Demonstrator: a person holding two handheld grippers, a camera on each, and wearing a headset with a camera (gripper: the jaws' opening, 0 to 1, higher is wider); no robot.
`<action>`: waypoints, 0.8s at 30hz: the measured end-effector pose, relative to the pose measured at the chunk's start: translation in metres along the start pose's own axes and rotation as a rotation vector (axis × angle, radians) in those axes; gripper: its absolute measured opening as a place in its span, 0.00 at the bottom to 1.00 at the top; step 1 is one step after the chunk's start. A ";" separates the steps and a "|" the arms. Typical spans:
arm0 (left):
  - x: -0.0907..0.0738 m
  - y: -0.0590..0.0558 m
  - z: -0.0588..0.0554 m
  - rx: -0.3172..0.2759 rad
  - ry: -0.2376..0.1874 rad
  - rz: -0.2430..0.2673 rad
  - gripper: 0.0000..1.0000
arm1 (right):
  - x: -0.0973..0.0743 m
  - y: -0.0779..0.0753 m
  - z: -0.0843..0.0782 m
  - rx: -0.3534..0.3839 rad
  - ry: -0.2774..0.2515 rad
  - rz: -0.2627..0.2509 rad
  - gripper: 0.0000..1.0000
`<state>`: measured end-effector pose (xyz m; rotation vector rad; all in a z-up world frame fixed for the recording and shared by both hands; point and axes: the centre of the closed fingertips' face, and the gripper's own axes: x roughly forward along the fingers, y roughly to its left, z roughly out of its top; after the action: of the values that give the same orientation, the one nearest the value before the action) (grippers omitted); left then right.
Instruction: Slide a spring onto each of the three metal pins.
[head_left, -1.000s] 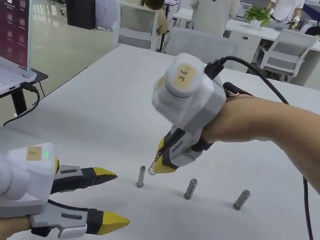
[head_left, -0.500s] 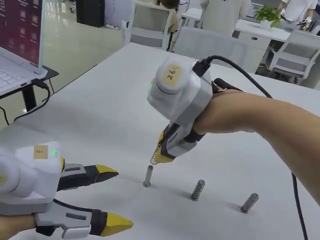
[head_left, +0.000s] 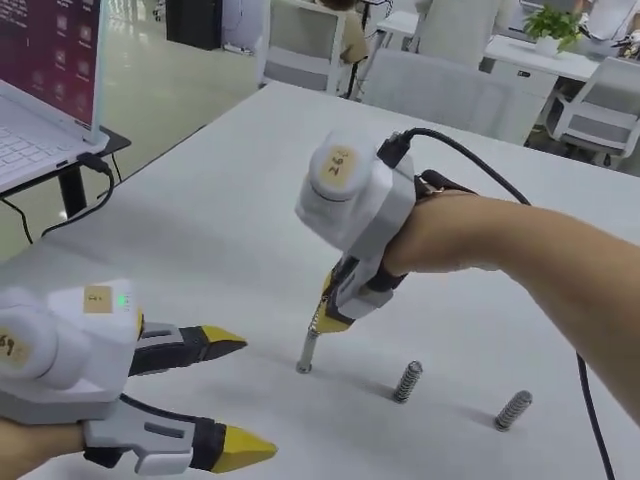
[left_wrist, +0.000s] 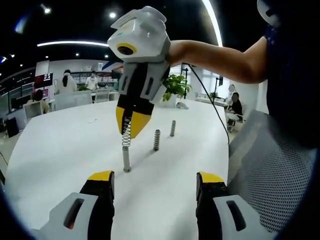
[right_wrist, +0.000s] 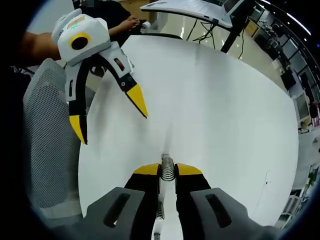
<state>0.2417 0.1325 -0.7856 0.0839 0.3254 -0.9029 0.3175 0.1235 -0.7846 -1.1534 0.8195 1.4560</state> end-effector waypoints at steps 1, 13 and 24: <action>0.000 0.000 0.000 -0.001 0.001 0.000 0.62 | 0.001 0.000 0.000 0.000 0.001 0.002 0.09; -0.004 0.001 -0.004 -0.007 0.004 0.000 0.60 | 0.012 -0.002 -0.002 0.003 0.023 0.015 0.09; -0.006 0.001 -0.004 -0.005 0.007 0.001 0.58 | 0.028 0.000 -0.006 0.009 0.058 0.036 0.09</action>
<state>0.2380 0.1384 -0.7873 0.0826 0.3339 -0.9015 0.3198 0.1267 -0.8134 -1.1847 0.8898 1.4524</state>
